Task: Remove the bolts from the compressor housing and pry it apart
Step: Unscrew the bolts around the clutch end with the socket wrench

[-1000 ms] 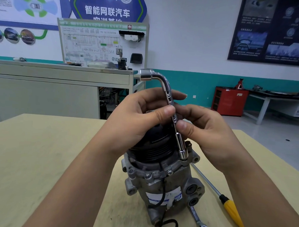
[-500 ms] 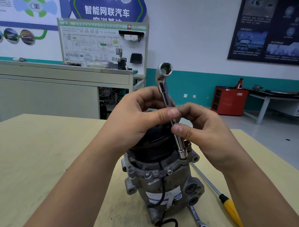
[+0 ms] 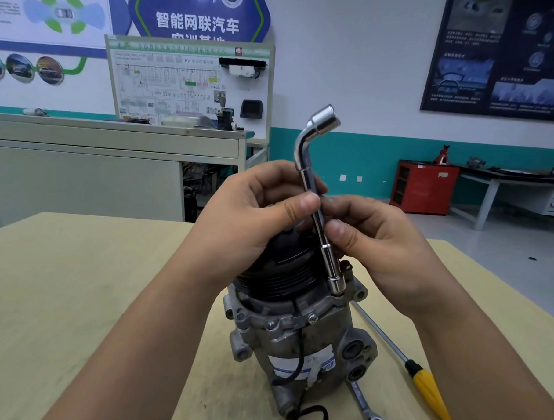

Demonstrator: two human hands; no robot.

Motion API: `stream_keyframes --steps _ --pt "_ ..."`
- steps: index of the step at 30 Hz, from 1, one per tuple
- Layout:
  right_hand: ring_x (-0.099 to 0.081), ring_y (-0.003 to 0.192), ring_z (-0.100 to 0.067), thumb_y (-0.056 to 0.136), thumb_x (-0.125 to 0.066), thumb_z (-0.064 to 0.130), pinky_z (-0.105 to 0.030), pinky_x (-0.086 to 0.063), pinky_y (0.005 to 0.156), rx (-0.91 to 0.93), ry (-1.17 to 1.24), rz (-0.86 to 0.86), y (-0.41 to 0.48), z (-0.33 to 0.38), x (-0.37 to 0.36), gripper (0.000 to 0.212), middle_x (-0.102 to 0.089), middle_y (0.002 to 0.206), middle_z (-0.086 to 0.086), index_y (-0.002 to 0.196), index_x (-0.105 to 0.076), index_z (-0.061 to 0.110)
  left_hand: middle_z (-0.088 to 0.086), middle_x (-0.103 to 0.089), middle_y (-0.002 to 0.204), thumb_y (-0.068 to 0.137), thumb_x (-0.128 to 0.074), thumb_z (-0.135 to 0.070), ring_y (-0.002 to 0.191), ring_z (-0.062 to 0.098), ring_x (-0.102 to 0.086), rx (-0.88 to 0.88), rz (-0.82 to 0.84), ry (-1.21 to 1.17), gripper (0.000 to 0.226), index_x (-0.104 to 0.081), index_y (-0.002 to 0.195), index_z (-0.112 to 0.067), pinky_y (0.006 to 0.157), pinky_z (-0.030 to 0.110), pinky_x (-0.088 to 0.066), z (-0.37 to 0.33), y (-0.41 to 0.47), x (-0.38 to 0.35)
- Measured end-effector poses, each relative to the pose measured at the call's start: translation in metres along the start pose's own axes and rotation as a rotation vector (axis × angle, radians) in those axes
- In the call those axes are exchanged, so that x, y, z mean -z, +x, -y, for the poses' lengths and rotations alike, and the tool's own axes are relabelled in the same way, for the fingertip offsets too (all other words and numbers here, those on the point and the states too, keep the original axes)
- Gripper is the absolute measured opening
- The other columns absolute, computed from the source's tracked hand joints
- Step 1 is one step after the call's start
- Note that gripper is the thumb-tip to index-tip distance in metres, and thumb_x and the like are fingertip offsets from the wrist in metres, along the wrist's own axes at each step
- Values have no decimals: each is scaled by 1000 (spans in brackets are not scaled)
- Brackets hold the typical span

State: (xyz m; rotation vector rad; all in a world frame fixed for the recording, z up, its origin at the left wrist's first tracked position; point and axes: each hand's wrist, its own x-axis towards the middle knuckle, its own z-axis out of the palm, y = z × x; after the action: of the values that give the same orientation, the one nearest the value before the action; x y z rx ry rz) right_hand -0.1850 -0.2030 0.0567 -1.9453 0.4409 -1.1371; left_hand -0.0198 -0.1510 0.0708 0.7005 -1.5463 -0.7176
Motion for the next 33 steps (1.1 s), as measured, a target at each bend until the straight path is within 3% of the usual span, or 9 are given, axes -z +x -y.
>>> stream_keyframes --steps 3,6,10,14,16,20,25,30,33 --pt "-65 89 -24 80 -60 24 -32 -54 75 0 17 3 0 0 0 18 -65 99 -19 92 -69 15 2 -74 79 73 -68 -19 76 17 -70 3 -28 11 14 -73 78 -31 78 32 -57 1 0 -1" --pt "-64 87 -32 80 -60 27 -33 -52 72 -12 26 10 1 0 0 25 -62 100 -25 94 -65 7 3 -74 77 67 -75 -23 74 19 -69 8 -54 23 12 -71 75 -31 76 32 -56 2 1 0" --pt "-65 88 -22 75 -66 28 -30 -55 74 -12 1 19 -1 2 0 24 -65 99 -14 90 -64 10 -3 -71 72 57 -78 -39 72 16 -68 0 -63 54 19 -70 73 -32 71 26 -56 2 1 1" --pt "-63 91 -33 68 -72 22 -44 -54 80 -16 -24 33 -2 2 0 26 -63 101 -12 89 -61 10 -6 -70 71 57 -77 -44 72 14 -69 0 -71 89 21 -70 74 -34 71 28 -51 3 1 1" --pt "-64 89 -31 69 -71 21 -43 -55 79 -15 -20 33 -2 2 0 26 -64 100 -12 88 -61 6 -6 -72 75 59 -76 -45 75 13 -70 0 -57 106 20 -72 77 -36 73 28 -51 3 1 1" --pt "-64 93 -13 73 -66 21 -25 -53 75 -1 -2 18 0 3 -1 23 -64 101 -13 92 -65 9 2 -76 88 71 -76 -28 84 17 -72 12 16 40 18 -75 88 -33 78 27 -55 1 -1 2" --pt "-63 104 -13 76 -62 24 -28 -53 85 4 0 23 -1 1 0 23 -68 106 -4 95 -70 33 5 -76 94 81 -62 -14 88 18 -72 43 61 -72 24 -76 97 -26 75 24 -55 0 -1 2" --pt "-67 86 -17 78 -61 21 -27 -54 72 -13 50 49 -1 0 0 15 -66 99 -9 92 -66 18 3 -76 87 82 -58 -10 84 14 -72 40 56 -67 25 -76 89 -25 74 22 -55 -1 -1 1" --pt "-65 84 -21 79 -60 21 -32 -56 74 -9 61 42 0 -1 0 10 -67 98 -14 88 -65 20 2 -76 82 77 -63 -14 77 12 -71 29 21 -24 20 -75 83 -29 73 24 -57 0 0 0"
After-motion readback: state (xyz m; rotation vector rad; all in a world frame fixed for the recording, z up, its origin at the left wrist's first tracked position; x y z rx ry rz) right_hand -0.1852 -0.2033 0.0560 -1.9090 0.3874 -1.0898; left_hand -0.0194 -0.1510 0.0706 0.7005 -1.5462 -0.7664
